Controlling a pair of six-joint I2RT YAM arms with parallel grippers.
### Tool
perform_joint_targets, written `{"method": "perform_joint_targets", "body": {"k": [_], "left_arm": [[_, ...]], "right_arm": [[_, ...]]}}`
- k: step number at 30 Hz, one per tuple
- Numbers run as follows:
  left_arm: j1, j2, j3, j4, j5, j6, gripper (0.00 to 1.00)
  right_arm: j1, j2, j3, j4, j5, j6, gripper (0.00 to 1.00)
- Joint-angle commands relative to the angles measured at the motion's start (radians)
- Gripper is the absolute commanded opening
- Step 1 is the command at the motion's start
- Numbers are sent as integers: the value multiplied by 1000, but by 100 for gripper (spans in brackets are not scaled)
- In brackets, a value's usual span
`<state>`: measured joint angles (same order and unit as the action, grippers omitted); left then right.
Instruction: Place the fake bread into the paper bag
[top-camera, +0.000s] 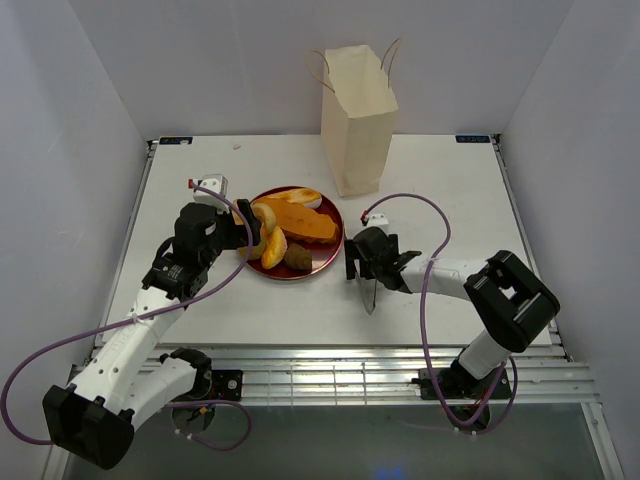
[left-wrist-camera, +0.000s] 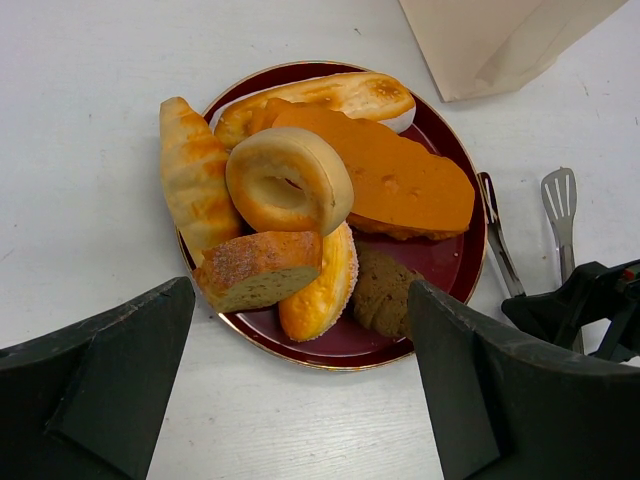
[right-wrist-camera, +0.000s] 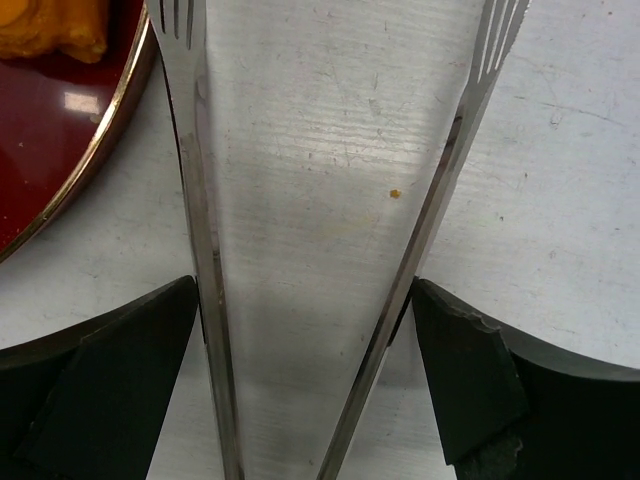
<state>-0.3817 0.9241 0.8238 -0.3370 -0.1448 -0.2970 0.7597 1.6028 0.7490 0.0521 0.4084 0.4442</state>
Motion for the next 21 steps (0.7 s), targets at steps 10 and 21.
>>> {"method": "perform_joint_targets", "body": {"k": [10, 21], "left_arm": [[0, 7, 18, -2, 8, -5, 98], [0, -1, 18, -4, -7, -5, 98]], "right_arm": [[3, -53, -17, -51, 35, 41, 84], [3, -110, 3, -92, -13, 25, 74]]}}
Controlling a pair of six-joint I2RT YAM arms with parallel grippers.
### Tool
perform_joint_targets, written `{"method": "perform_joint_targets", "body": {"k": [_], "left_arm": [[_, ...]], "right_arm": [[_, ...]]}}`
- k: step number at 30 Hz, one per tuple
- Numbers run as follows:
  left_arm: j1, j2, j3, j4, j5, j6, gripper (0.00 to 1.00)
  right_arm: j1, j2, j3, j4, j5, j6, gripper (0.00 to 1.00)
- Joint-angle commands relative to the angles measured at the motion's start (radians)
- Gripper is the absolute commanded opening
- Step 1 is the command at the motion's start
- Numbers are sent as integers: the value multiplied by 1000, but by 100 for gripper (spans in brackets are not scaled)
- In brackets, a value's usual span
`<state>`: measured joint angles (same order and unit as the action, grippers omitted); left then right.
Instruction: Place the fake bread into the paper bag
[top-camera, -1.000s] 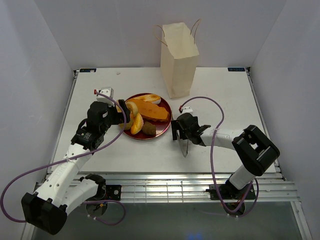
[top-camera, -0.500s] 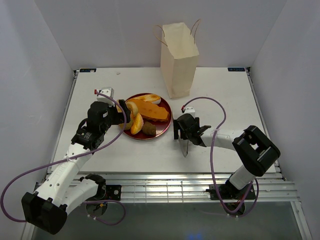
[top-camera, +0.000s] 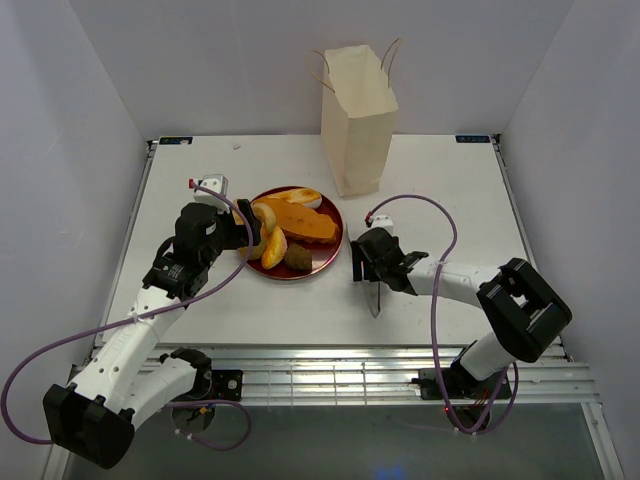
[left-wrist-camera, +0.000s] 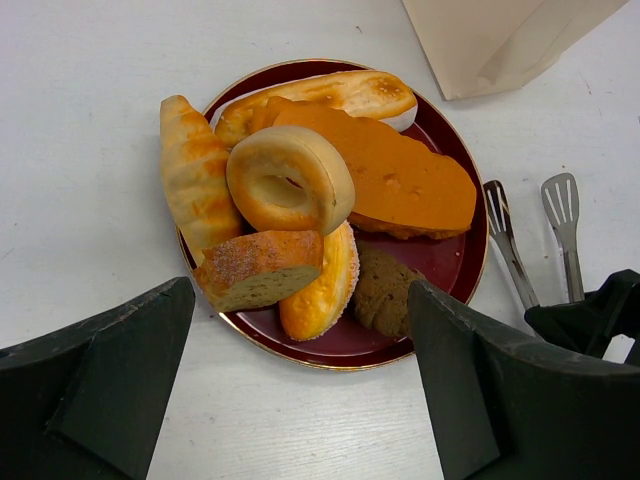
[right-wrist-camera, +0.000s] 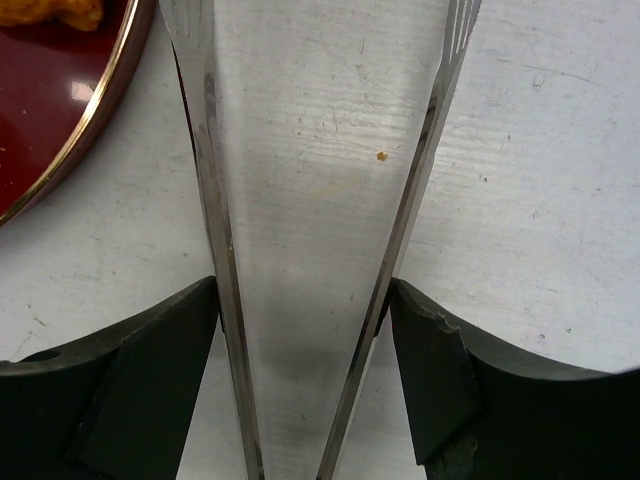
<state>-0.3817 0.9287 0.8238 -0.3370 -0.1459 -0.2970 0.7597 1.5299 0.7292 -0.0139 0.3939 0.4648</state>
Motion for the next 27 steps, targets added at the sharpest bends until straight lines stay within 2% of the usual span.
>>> {"method": "perform_joint_targets", "body": {"k": [1, 5, 8, 20, 27], "left_arm": [[0, -4, 17, -5, -6, -4, 98], [0, -2, 20, -5, -1, -4, 98], [0, -4, 18, -7, -1, -4, 98], [0, -4, 20, -11, -1, -1, 98], [0, 2, 20, -11, 11, -1, 98]], "right_arm": [[3, -43, 24, -35, 6, 3, 74], [3, -74, 21, -44, 22, -6, 74], [3, -70, 10, -44, 16, -5, 81], [4, 6, -20, -9, -24, 0, 91], [9, 39, -19, -12, -15, 12, 82]]}}
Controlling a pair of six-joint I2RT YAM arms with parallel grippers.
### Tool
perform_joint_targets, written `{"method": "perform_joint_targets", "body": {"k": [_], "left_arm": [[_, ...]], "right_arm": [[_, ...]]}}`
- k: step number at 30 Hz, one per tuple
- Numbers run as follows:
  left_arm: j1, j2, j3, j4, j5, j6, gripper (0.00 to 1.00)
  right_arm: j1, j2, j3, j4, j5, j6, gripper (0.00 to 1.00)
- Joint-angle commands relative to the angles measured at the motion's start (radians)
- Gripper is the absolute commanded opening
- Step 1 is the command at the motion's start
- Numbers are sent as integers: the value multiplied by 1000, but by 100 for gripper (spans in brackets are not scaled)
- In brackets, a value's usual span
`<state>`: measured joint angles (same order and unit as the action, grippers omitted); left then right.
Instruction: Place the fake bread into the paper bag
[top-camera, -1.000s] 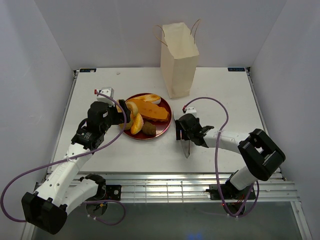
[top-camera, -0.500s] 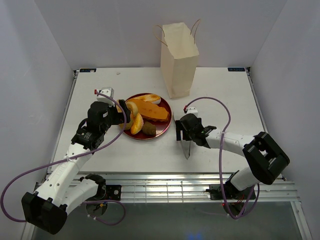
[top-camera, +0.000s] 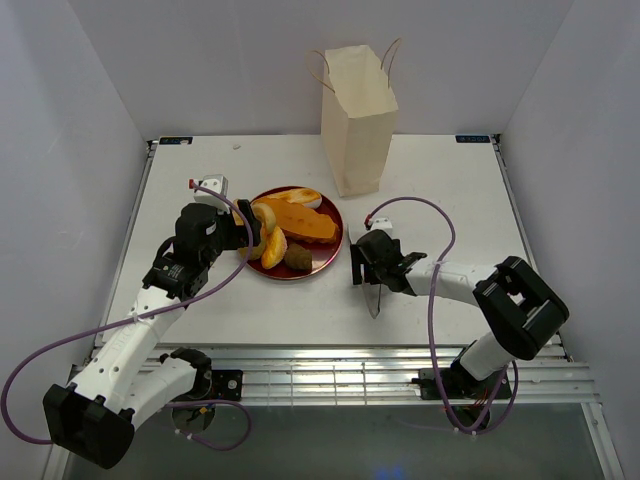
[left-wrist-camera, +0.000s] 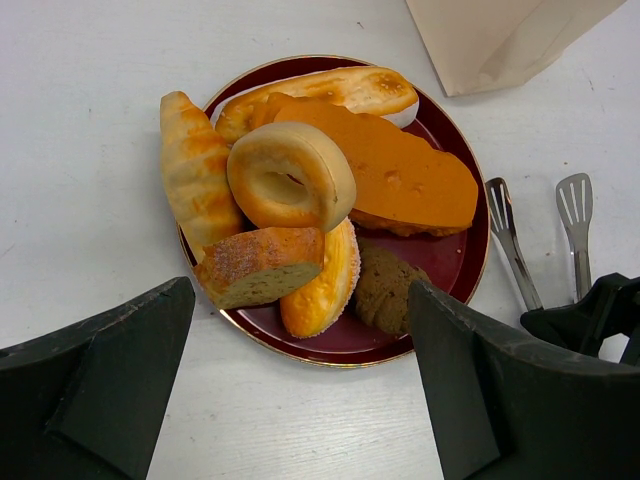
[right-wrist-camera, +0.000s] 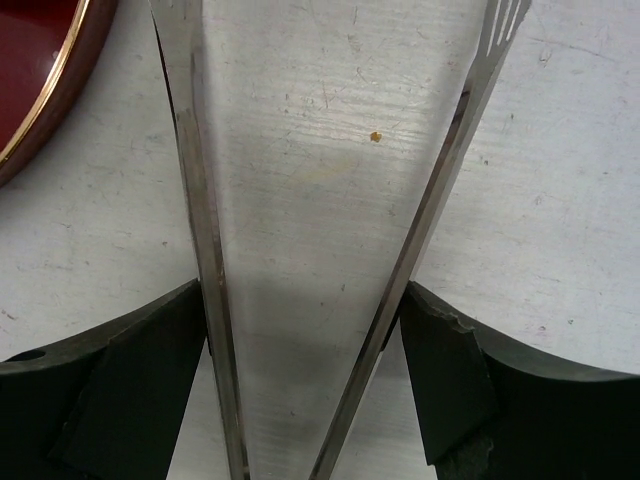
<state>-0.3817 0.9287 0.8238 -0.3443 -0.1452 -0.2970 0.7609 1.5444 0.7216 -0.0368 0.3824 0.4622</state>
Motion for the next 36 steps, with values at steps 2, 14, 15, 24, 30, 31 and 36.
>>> {"method": "perform_joint_targets", "body": {"k": [2, 14, 15, 24, 30, 31, 36], "left_arm": [[0, 2, 21, -4, 12, -1, 98], [0, 4, 20, -5, 12, -1, 98], [0, 4, 20, -5, 13, -1, 98], [0, 2, 18, -5, 9, -1, 98], [0, 2, 20, -5, 7, -1, 98], [0, 1, 20, -7, 7, -1, 98], [0, -2, 18, -7, 2, -2, 98]], "right_arm": [[11, 32, -7, -11, 18, 15, 79], [11, -29, 33, -86, 44, -2, 67], [11, -36, 39, -95, 44, -3, 67], [11, -118, 61, -149, 52, -10, 64], [11, -167, 79, -193, 52, -14, 64], [11, -173, 84, -199, 49, -14, 64], [24, -236, 119, -239, 44, -42, 65]]}}
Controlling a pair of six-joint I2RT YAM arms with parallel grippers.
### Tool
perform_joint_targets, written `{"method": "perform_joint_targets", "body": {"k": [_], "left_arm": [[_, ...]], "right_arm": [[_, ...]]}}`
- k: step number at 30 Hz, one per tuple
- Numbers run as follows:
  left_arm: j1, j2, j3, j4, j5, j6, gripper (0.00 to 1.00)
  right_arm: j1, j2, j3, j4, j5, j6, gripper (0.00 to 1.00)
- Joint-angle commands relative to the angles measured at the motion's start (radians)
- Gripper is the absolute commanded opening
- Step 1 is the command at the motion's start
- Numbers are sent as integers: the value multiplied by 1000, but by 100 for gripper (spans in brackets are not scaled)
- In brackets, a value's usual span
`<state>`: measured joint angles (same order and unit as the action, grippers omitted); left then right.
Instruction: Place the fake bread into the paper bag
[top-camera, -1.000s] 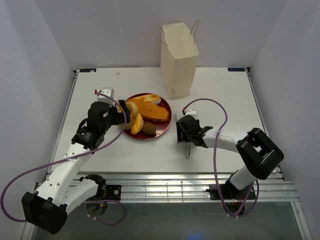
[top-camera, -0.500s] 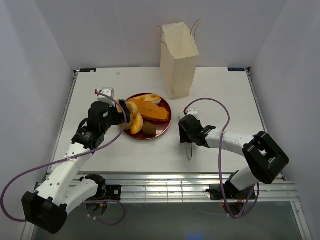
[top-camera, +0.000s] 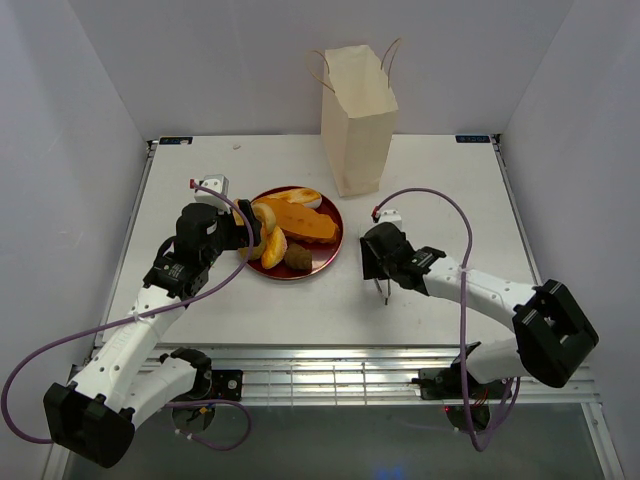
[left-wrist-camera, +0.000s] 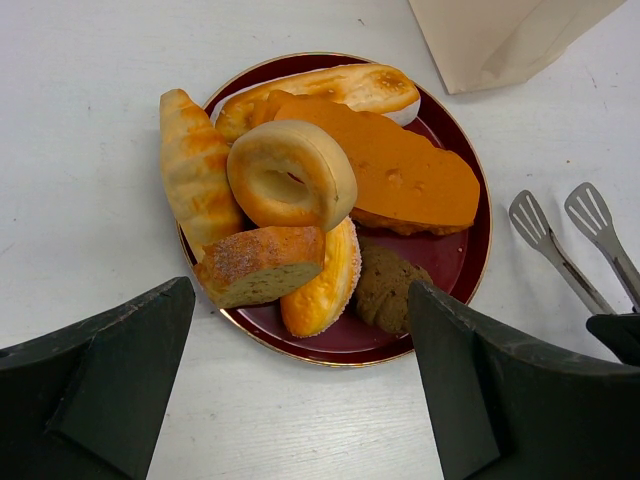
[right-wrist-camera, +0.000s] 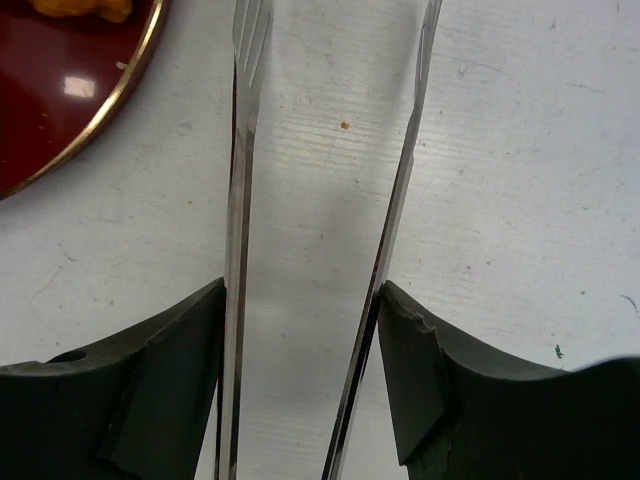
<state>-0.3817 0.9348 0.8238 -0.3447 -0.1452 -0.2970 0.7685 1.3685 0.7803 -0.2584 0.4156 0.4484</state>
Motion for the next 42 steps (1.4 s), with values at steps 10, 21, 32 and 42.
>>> {"method": "perform_joint_targets", "body": {"k": [10, 21, 32, 42], "left_arm": [[0, -10, 18, -8, -16, -1, 98], [0, -7, 18, -10, -45, 2, 98], [0, -10, 18, -10, -74, 2, 98], [0, -8, 20, -16, -74, 2, 98]], "right_arm": [[28, -184, 132, -65, -21, -105, 66], [78, -233, 198, -104, -187, -200, 67], [187, -233, 183, -119, -308, -208, 67], [275, -194, 159, -111, -285, -192, 68]]}}
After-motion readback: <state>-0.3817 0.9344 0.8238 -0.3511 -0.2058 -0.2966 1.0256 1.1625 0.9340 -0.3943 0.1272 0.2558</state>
